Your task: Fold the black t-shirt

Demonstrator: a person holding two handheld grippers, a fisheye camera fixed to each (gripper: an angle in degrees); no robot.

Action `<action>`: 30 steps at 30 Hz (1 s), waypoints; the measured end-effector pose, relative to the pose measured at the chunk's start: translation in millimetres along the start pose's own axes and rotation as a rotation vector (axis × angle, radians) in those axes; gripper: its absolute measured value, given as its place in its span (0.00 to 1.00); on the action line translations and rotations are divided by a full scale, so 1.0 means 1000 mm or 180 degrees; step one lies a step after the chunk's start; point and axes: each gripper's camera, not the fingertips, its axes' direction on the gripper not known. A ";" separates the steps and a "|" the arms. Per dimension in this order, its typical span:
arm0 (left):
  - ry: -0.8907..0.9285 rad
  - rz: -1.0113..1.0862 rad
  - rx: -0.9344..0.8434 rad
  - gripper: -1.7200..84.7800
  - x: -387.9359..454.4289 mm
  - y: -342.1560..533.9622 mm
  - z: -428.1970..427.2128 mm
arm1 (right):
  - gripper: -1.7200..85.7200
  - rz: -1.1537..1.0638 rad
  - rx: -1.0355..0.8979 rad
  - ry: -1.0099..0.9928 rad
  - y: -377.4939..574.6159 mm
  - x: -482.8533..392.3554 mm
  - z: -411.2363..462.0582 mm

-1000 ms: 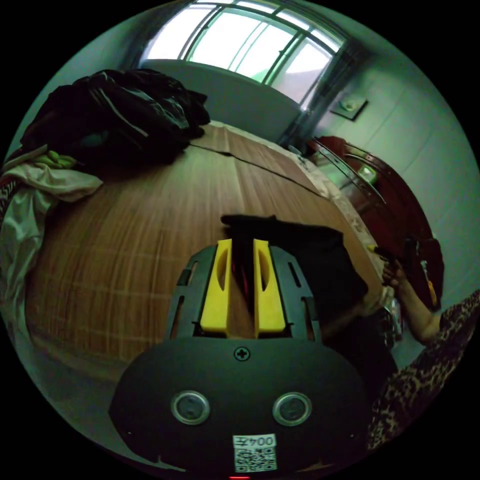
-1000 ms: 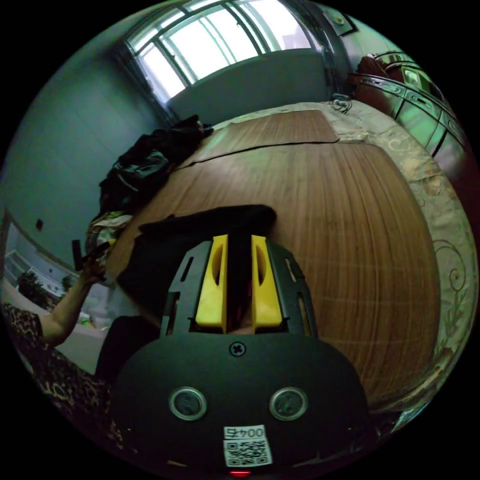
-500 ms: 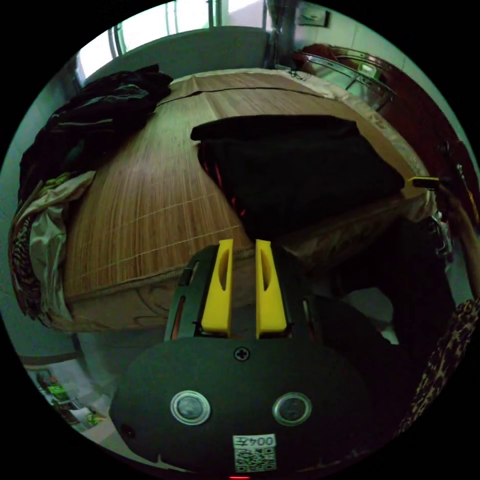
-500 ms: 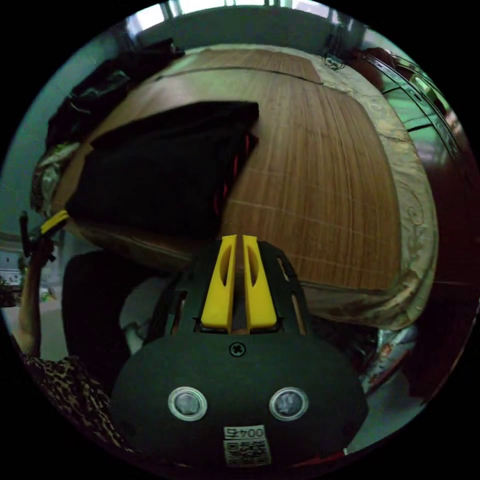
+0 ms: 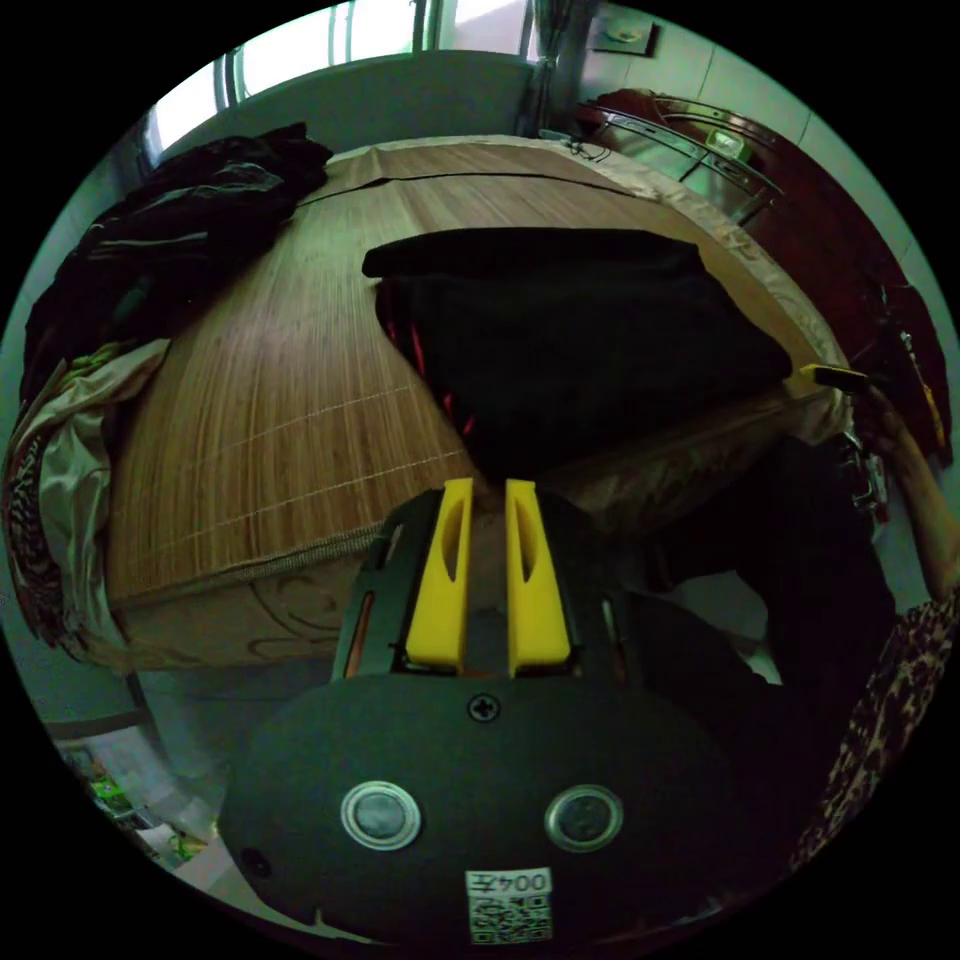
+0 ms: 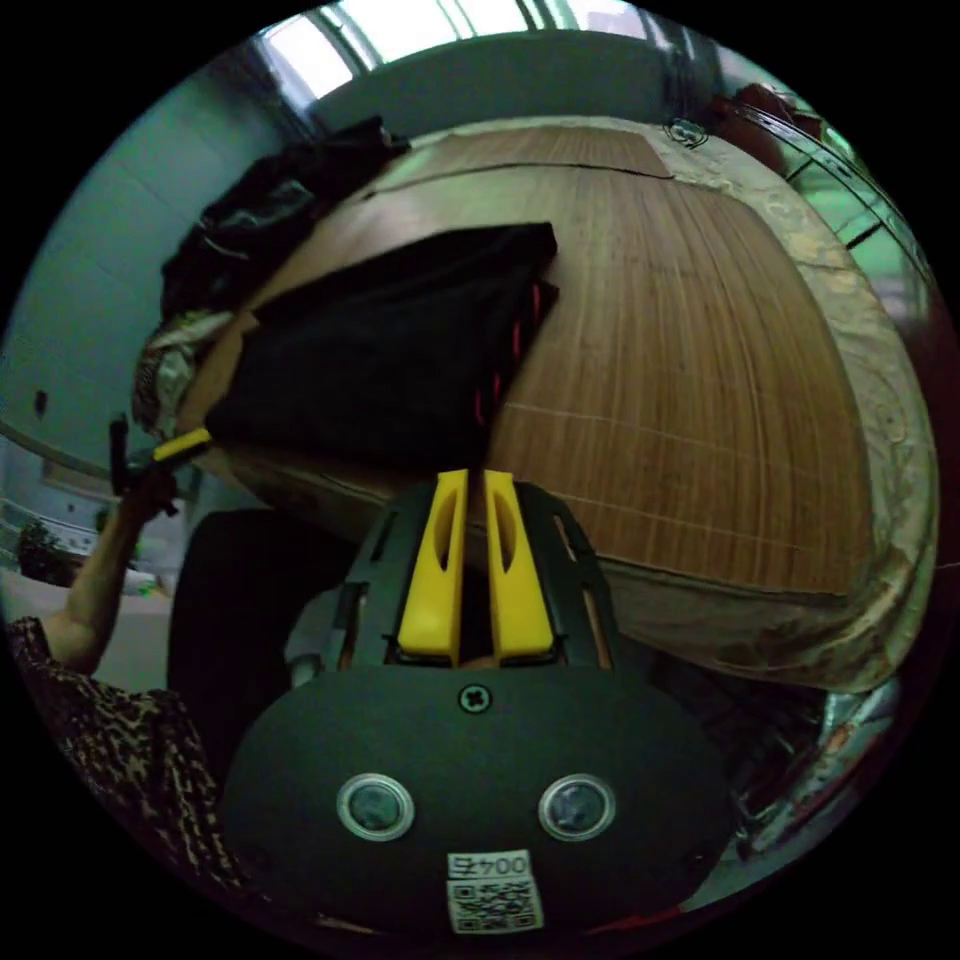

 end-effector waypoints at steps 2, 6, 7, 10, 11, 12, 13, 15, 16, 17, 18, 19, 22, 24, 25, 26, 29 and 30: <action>-0.0029 0.0062 0.0072 0.10 0.000 0.003 -0.009 | 0.13 0.0086 0.0043 -0.0306 0.004 0.010 0.002; 0.0069 0.0127 0.0211 0.12 -0.001 0.005 -0.029 | 0.14 0.0134 0.0128 -0.0417 0.011 0.019 0.010; 0.0120 0.0115 0.0220 0.12 -0.003 0.005 -0.031 | 0.14 0.0138 0.0139 -0.0439 0.011 0.020 0.011; 0.0194 0.0083 0.0222 0.12 -0.006 0.002 -0.032 | 0.14 0.0143 0.0121 -0.0501 0.012 0.019 0.017; 0.0231 0.0085 0.0211 0.12 -0.006 0.001 -0.031 | 0.14 0.0119 0.0086 -0.0500 0.012 0.017 0.020; 0.0247 0.0090 0.0196 0.12 -0.005 -0.001 -0.030 | 0.14 0.0091 0.0046 -0.0481 0.012 0.014 0.022; 0.0277 0.0109 0.0152 0.12 -0.004 -0.003 -0.028 | 0.14 0.0076 0.0029 -0.0468 0.012 0.012 0.023; 0.0291 0.0147 0.0093 0.12 -0.001 -0.007 -0.025 | 0.14 0.0029 -0.0036 -0.0382 0.012 0.005 0.027; 0.0301 0.0158 0.0070 0.12 0.000 -0.009 -0.024 | 0.14 0.0023 -0.0045 -0.0362 0.013 0.004 0.027; 0.0330 0.0146 0.0068 0.12 0.000 -0.010 -0.024 | 0.14 0.0017 -0.0063 -0.0338 0.013 0.001 0.028; 0.0349 0.0132 0.0073 0.12 0.000 -0.010 -0.024 | 0.14 0.0020 -0.0082 -0.0325 0.013 -0.002 0.029; 0.0399 0.0095 0.0091 0.12 -0.001 -0.011 -0.024 | 0.13 0.0022 -0.0105 -0.0314 0.013 -0.004 0.029; 0.0501 0.0009 0.0104 0.11 -0.002 -0.012 -0.025 | 0.12 -0.0012 -0.0147 -0.0279 0.013 -0.013 0.031; 0.0519 -0.0025 0.0059 0.10 -0.002 -0.012 -0.022 | 0.10 -0.0069 -0.0214 -0.0233 0.012 -0.022 0.034; 0.0507 -0.0044 0.0029 0.09 -0.001 -0.012 -0.021 | 0.09 -0.0092 -0.0231 -0.0224 0.011 -0.025 0.034; 0.0490 -0.0051 0.0021 0.09 0.000 -0.012 -0.021 | 0.06 -0.0142 -0.0249 -0.0205 0.010 -0.032 0.035; 0.0430 -0.0052 0.0144 0.05 0.007 -0.011 -0.028 | 0.03 -0.0325 -0.0178 -0.0138 0.007 -0.052 0.032; 0.0418 -0.0033 0.0173 0.05 0.010 -0.011 -0.031 | 0.02 -0.0398 -0.0106 -0.0101 0.006 -0.060 0.028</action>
